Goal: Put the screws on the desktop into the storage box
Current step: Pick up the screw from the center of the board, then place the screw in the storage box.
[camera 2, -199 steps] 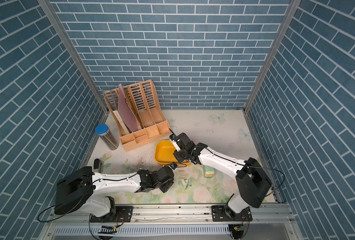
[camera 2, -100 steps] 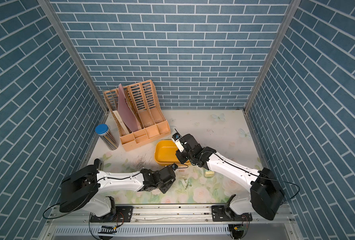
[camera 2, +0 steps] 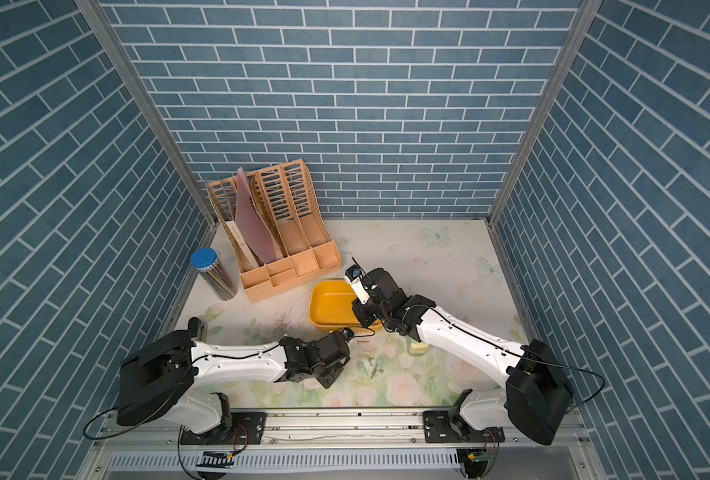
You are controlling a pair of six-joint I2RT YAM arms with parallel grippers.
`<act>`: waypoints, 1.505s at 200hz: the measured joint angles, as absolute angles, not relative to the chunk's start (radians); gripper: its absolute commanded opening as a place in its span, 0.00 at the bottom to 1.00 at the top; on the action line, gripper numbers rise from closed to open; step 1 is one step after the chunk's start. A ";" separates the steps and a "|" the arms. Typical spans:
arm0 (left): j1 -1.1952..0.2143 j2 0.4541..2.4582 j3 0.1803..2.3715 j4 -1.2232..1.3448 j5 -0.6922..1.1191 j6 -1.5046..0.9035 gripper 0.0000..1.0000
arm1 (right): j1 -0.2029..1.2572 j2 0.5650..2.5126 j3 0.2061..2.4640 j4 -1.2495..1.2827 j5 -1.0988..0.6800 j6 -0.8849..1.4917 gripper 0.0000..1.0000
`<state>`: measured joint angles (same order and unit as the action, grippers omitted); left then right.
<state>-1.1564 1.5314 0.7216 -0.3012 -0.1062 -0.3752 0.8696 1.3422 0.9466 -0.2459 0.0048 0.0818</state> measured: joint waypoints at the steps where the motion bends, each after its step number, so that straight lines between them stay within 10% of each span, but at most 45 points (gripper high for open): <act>1: -1.156 1.531 0.722 -0.301 -0.106 -0.375 0.28 | 0.870 1.342 0.946 -0.246 0.005 0.082 0.26; 85: -1.156 1.528 0.728 -0.344 -0.112 -0.389 0.00 | 0.877 1.319 0.933 -0.246 0.003 0.082 0.26; 202: -1.132 1.419 0.849 -0.393 -0.186 -0.301 0.00 | 0.878 1.217 0.907 -0.242 0.074 0.087 0.25; 301: -0.805 1.654 1.175 -0.343 -0.101 -0.108 0.00 | 0.878 1.063 0.719 -0.264 0.062 0.180 0.26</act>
